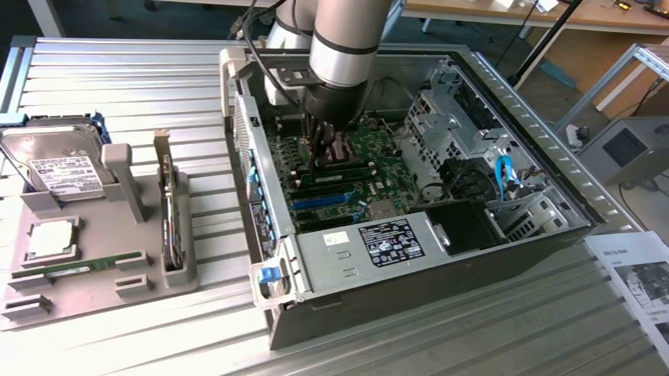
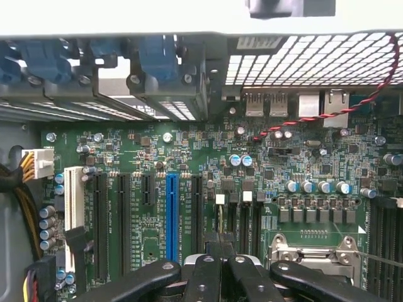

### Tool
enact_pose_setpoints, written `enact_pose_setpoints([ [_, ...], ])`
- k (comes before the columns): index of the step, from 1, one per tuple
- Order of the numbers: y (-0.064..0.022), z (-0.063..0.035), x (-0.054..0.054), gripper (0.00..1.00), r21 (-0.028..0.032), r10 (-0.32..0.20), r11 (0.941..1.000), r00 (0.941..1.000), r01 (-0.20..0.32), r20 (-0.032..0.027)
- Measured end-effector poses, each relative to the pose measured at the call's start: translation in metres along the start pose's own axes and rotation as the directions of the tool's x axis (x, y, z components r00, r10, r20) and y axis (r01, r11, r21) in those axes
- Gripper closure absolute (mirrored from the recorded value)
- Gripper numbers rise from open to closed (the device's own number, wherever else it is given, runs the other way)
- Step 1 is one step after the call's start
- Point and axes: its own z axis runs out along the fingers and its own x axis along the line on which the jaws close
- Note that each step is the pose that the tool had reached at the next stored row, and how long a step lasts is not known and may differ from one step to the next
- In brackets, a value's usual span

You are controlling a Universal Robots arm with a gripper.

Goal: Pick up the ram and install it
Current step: 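Press down the ram until it locks into place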

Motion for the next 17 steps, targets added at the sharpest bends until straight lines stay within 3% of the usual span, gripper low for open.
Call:
enact_pose_setpoints([
  [17,0.0001,0.0071,-0.0004,0.89,0.0,0.0,1.0,1.0,0.0,0.0],
])
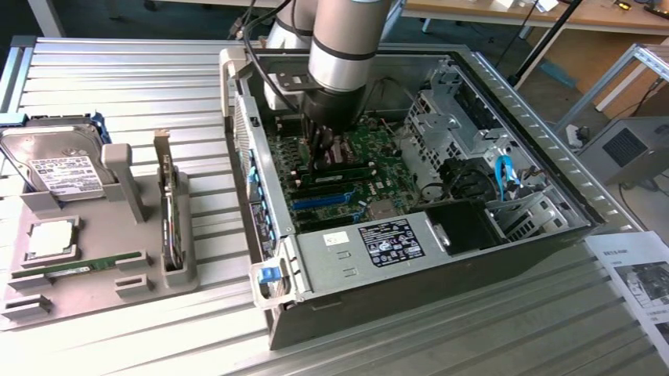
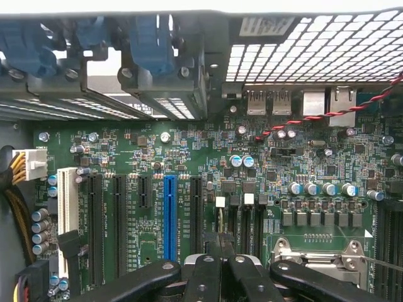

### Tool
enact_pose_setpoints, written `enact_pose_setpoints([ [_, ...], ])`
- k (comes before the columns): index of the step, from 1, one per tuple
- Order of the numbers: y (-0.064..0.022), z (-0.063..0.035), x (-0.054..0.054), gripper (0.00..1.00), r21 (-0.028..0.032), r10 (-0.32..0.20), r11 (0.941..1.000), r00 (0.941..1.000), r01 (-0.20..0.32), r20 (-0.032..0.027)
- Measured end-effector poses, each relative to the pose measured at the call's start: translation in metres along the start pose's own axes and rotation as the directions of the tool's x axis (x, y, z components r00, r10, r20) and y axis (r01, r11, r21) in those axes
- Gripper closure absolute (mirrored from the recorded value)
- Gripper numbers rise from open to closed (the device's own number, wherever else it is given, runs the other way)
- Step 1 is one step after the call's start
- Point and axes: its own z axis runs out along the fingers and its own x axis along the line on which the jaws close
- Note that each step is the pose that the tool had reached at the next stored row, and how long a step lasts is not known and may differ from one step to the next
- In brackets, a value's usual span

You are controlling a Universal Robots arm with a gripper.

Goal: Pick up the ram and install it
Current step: 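Press down the ram until it locks into place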

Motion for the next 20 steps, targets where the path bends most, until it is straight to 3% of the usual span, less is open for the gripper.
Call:
enact_pose_setpoints([
  [20,0.0,0.0063,-0.0003,0.89,0.0,0.0,1.0,1.0,0.0,0.0003],
])
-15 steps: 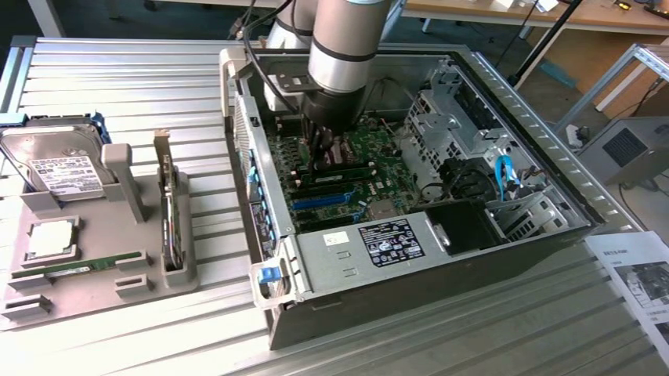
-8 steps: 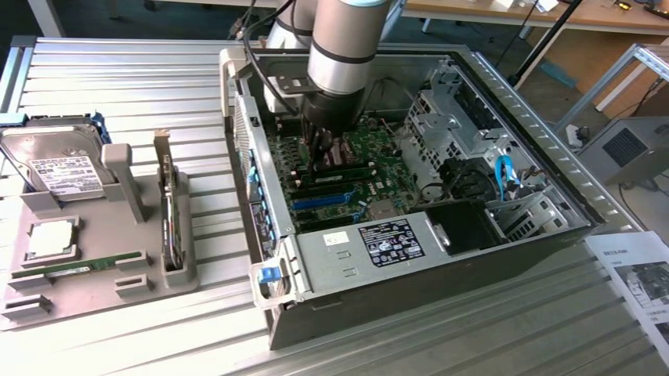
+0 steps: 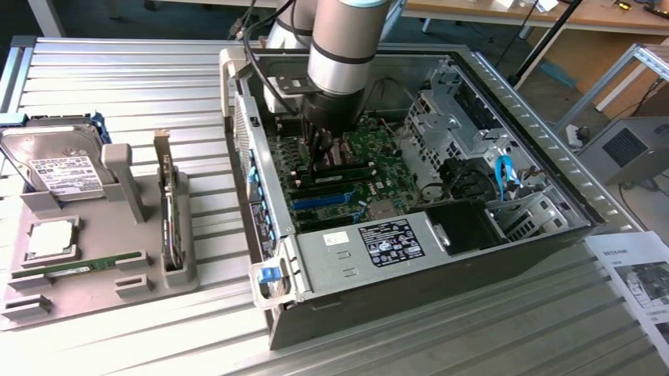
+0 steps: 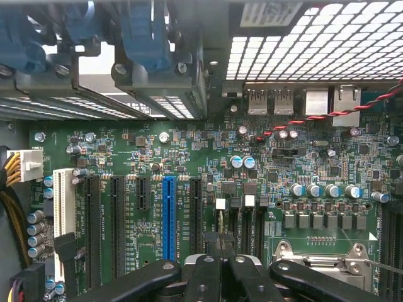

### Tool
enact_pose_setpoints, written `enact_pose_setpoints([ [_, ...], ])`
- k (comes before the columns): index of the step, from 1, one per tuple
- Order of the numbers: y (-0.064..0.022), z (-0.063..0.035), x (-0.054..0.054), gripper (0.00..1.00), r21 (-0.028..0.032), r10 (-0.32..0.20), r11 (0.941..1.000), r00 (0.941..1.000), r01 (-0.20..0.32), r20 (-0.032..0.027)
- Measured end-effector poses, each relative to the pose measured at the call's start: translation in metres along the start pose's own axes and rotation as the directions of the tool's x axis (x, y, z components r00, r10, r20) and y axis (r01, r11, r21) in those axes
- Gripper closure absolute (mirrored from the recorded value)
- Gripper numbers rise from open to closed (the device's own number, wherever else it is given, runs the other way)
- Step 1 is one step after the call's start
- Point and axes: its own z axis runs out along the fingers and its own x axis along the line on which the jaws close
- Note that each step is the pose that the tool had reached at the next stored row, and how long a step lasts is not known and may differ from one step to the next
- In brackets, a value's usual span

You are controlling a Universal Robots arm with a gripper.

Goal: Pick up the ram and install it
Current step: 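Press down the ram until it locks into place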

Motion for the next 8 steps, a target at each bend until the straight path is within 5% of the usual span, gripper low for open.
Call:
enact_pose_setpoints([
  [8,-0.0001,-0.0011,0.0,0.89,0.0005,0.0,1.0,1.0,0.0,0.0007],
])
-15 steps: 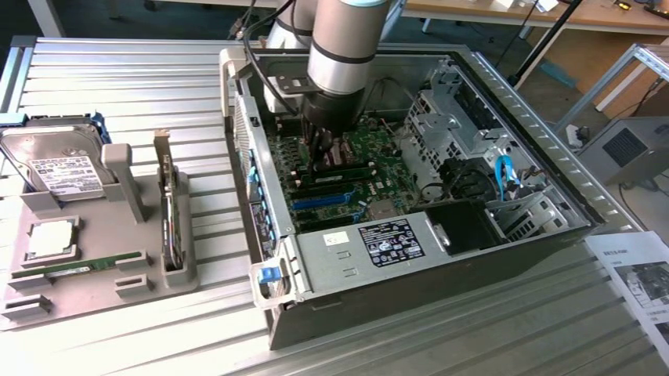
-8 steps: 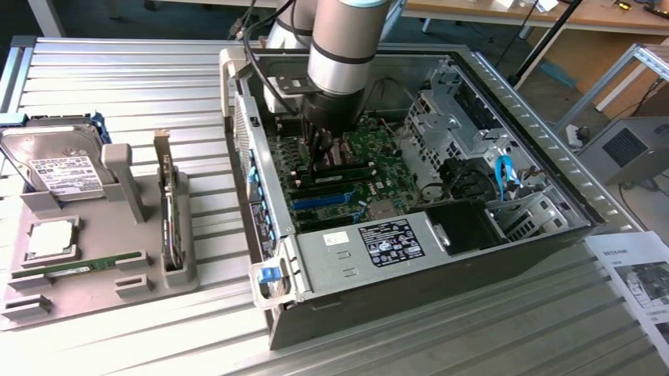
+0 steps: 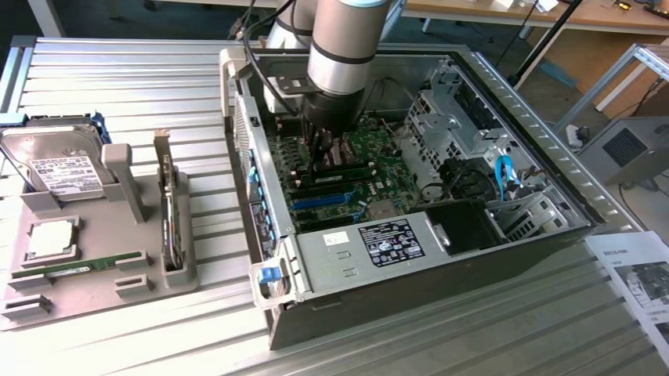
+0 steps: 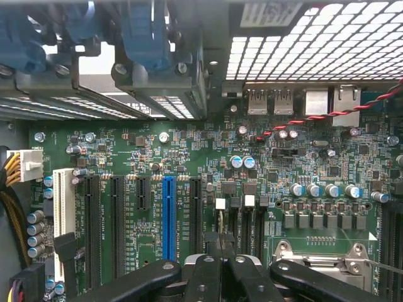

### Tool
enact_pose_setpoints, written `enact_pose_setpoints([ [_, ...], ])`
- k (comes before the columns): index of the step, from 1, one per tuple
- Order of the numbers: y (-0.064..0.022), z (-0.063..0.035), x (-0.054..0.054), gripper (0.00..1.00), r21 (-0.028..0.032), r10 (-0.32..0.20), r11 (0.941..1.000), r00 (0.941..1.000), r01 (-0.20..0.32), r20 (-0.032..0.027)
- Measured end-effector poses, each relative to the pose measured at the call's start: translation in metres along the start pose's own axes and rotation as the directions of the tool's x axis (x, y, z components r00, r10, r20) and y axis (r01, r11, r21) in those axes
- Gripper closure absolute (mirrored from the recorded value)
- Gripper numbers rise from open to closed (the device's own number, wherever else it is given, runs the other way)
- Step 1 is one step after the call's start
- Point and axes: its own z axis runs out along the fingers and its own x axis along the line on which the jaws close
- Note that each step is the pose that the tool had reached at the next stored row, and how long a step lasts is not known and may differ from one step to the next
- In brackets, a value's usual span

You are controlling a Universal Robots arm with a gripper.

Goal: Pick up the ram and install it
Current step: 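Press down the ram until it locks into place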

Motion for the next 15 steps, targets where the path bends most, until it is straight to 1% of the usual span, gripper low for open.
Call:
enact_pose_setpoints([
  [5,0.0,-0.0041,0.0003,0.89,-0.0004,0.0,1.0,1.0,0.0,-0.0006],
  [9,0.0002,-0.0042,0.0003,0.89,-0.0005,0.0,1.0,1.0,0.0,-0.0006],
  [15,0.0046,-0.0042,0.0003,0.89,-0.0005,0.0,1.0,1.0,0.0,-0.0006],
])
